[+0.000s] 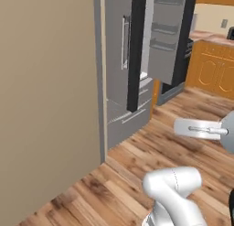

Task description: Take the cupcakes from the fridge and place them on the empty tray on the dining counter.

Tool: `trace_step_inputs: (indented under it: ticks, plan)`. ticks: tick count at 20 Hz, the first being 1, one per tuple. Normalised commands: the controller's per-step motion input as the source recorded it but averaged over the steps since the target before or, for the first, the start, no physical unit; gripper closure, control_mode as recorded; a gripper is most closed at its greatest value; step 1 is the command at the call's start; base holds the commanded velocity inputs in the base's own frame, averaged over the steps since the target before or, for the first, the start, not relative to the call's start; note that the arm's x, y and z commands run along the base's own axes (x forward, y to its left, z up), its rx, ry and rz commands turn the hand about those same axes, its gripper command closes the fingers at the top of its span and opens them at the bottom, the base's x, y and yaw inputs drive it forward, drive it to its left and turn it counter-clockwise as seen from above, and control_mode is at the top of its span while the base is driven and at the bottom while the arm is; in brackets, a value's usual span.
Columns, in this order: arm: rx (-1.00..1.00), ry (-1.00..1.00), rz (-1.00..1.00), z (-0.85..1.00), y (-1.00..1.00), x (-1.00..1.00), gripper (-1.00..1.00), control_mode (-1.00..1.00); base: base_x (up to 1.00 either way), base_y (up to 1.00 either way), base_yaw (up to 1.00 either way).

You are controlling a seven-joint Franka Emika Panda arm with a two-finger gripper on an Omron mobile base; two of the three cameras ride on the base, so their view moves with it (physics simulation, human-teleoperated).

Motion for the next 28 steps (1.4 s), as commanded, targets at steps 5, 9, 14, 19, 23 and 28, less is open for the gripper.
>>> trace_step_inputs:
  ticks: [5, 9, 14, 19, 23, 28]
  plan:
    - [0.0, 0.0, 0.0, 0.0, 0.0, 0.0, -1.0, 1.0, 1.0, -0.71, 0.03]
    - [0.0, 0.0, 0.0, 0.0, 0.0, 0.0, -1.0, 1.0, 1.0, -0.71, 0.04]
    - [0.0, 0.0, 0.0, 0.0, 0.0, 0.0, -1.0, 1.0, 1.0, -0.03, 0.04]
    - [0.0, 0.0, 0.0, 0.0, 0.0, 0.0, -1.0, 1.0, 1.0, -0.11, 0.0]
    - [0.0, 0.0, 0.0, 0.0, 0.0, 0.0, -1.0, 1.0, 1.0, -0.9, 0.05]
    - [0.0, 0.0, 0.0, 0.0, 0.0, 0.0, -1.0, 1.0, 0.97, -1.0, 0.12]
